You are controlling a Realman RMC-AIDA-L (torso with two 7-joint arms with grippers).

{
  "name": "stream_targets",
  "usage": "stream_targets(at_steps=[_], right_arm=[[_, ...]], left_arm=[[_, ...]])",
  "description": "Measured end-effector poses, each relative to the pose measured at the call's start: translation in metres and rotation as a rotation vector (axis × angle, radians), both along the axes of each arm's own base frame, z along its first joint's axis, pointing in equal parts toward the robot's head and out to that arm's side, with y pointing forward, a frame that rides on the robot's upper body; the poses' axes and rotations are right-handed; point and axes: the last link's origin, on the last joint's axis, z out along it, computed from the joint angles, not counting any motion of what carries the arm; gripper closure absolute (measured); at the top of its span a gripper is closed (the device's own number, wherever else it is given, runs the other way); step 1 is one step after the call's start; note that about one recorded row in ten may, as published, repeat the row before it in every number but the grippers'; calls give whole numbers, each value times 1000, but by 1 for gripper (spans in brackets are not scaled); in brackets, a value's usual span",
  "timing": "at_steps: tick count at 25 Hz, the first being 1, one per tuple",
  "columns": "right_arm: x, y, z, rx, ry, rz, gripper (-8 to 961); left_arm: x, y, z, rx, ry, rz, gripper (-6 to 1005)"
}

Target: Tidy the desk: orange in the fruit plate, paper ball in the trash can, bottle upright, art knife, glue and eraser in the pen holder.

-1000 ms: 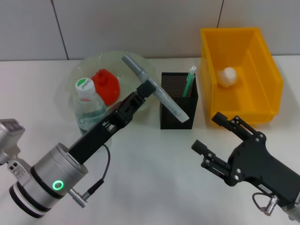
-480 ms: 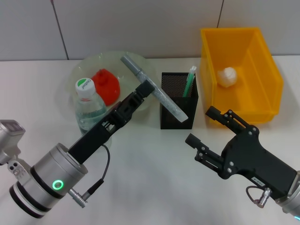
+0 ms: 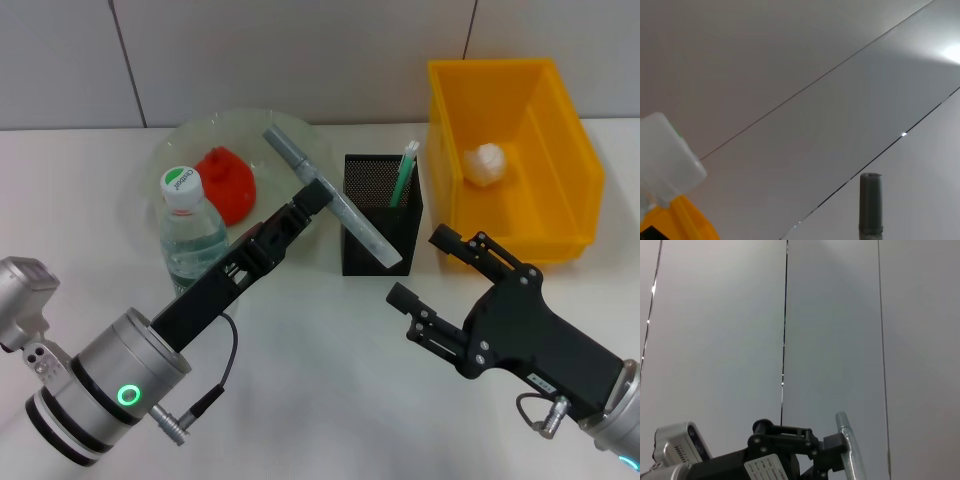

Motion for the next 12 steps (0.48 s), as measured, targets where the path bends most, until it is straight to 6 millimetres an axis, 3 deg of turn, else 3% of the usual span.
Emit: stream_targets(at_steps=[12], right_arm=[[-8, 8, -2, -3, 10, 6, 213]], left_arm=[[3, 2, 0, -7, -10, 1, 888]])
